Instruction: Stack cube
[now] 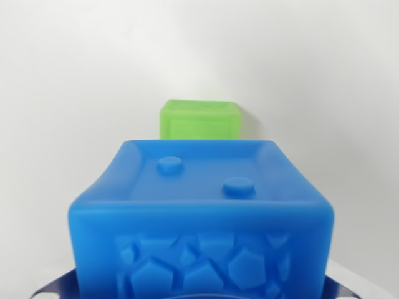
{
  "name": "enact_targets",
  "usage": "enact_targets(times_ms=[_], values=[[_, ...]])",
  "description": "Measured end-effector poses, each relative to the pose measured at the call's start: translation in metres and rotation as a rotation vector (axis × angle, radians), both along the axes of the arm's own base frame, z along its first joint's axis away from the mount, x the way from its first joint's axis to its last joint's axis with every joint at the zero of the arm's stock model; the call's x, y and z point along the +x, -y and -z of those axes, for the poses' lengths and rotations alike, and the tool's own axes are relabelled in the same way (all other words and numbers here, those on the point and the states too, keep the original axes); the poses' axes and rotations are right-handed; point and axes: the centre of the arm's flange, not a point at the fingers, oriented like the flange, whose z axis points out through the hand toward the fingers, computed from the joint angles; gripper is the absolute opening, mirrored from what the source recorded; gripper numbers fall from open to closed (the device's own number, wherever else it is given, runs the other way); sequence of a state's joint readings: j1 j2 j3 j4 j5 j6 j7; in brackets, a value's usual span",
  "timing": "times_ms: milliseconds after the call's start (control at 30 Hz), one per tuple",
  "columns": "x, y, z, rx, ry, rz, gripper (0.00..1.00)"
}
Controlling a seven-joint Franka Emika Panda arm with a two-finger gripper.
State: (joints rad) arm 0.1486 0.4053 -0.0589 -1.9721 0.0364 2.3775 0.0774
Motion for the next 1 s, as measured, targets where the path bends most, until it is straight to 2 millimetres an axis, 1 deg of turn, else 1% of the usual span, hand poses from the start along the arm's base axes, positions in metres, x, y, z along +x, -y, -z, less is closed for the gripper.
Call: enact_targets(times_ms=[167, 267, 800, 1000], values=[[0.000, 0.000, 0.020, -0.003, -0.006, 0.000, 0.00], [0.000, 0.001, 0.028, -0.004, -0.007, 0.001, 0.00], [0.000, 0.001, 0.068, -0.007, -0.007, 0.002, 0.00], [-0.001, 0.000, 0.079, -0.006, -0.007, 0.003, 0.00]])
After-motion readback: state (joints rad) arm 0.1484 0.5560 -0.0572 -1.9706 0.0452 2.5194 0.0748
